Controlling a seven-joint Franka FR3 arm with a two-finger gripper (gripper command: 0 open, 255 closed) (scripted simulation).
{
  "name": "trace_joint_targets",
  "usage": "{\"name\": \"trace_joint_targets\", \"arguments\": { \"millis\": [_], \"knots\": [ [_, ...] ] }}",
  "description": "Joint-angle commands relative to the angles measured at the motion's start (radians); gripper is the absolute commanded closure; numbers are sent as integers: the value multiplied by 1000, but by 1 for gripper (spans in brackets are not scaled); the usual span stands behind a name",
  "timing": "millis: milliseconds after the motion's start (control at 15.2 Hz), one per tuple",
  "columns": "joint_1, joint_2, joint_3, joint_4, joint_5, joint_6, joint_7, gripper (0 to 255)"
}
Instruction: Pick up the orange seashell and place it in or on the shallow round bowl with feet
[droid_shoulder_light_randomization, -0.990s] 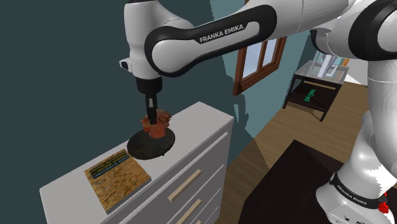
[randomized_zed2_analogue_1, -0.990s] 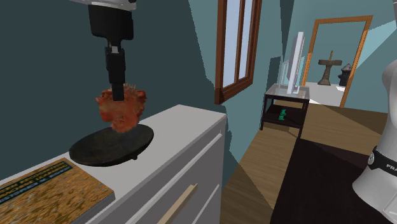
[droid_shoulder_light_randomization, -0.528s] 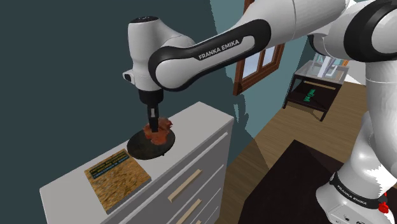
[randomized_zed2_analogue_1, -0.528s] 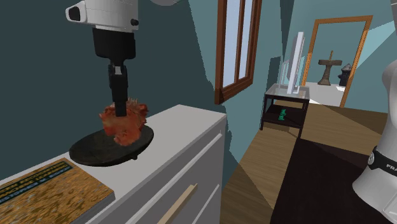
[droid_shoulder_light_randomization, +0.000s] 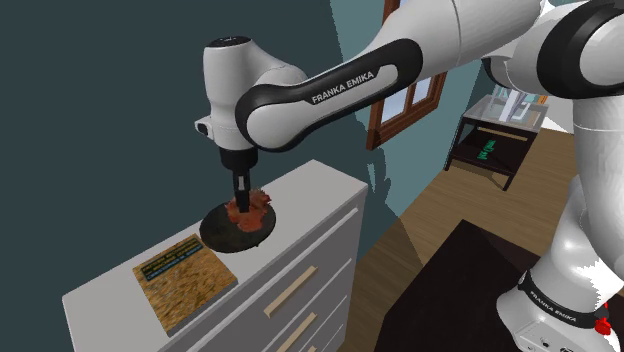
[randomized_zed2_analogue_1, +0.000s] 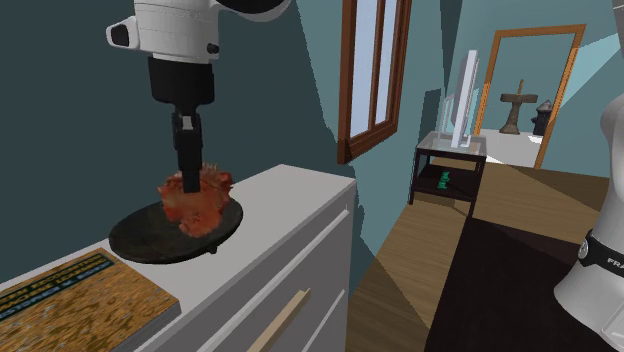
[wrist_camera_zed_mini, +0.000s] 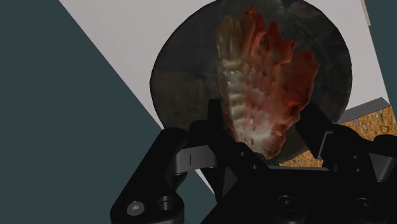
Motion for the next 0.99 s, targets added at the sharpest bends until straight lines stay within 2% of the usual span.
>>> {"name": "trace_joint_targets", "arguments": {
  "millis": [0,66,396,660,924],
  "knots": [
    [0,0,0,0,0,0,0,255],
    [0,0,0,0,0,0,0,0],
    [0,0,0,0,0,0,0,0],
    [0,-48,11,56,20,-100,-13,0],
    [0,-48,11,56,20,-100,-13,0]
  ]
}}
